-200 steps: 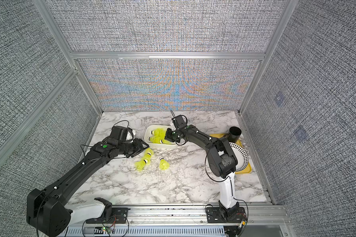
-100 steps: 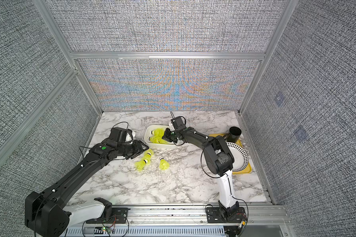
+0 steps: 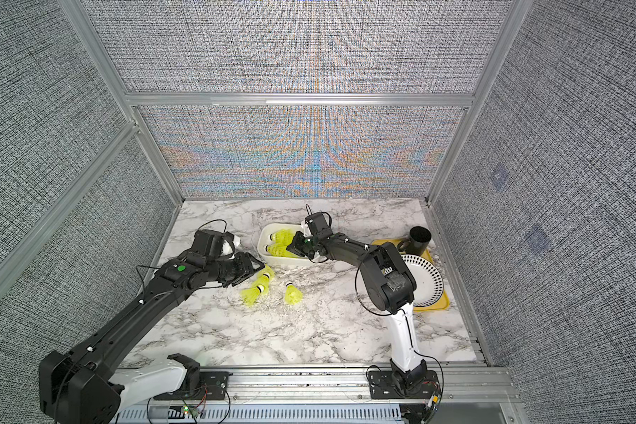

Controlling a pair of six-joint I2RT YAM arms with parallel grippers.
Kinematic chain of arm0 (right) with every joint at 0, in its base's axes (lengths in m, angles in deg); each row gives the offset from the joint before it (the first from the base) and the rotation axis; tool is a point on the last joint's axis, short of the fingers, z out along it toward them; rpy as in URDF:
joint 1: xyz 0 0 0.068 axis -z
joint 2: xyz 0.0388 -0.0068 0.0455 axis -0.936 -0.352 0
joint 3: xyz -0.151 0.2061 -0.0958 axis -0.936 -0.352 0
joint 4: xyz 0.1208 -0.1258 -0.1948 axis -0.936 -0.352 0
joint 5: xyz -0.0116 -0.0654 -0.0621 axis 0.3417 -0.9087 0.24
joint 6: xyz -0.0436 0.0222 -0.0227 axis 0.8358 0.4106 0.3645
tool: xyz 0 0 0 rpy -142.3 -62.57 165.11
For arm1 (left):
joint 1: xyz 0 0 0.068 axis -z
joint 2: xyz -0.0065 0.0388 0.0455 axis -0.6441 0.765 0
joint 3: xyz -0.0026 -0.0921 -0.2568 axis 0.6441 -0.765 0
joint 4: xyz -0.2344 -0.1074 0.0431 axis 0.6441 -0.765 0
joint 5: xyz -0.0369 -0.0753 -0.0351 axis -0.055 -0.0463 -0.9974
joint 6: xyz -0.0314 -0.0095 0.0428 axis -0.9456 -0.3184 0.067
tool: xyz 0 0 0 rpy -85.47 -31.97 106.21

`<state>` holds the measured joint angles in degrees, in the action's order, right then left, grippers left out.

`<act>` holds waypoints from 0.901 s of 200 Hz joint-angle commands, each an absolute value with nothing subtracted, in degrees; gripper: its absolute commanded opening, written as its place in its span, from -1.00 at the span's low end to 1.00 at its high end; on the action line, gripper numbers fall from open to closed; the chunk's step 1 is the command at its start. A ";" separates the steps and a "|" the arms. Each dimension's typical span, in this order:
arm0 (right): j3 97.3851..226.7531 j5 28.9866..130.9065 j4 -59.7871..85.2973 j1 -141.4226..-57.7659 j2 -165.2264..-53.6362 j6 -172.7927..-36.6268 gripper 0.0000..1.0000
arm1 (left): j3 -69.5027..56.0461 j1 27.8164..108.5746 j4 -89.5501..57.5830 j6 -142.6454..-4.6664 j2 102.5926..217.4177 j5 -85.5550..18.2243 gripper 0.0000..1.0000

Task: Put the shuttlecocks into the storage box
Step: Place the shuttlecock in the storage box.

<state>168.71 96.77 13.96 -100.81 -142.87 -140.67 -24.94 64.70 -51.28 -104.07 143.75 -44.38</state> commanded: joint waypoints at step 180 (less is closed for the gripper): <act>172.97 99.77 14.94 -101.23 -146.48 -144.19 -0.99 | -26.28 64.92 -51.25 -104.71 142.45 -45.08 0.07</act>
<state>172.10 99.08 16.97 -101.03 -145.88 -144.89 -26.18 64.87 -51.34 -104.68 142.62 -44.55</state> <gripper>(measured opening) 0.048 0.534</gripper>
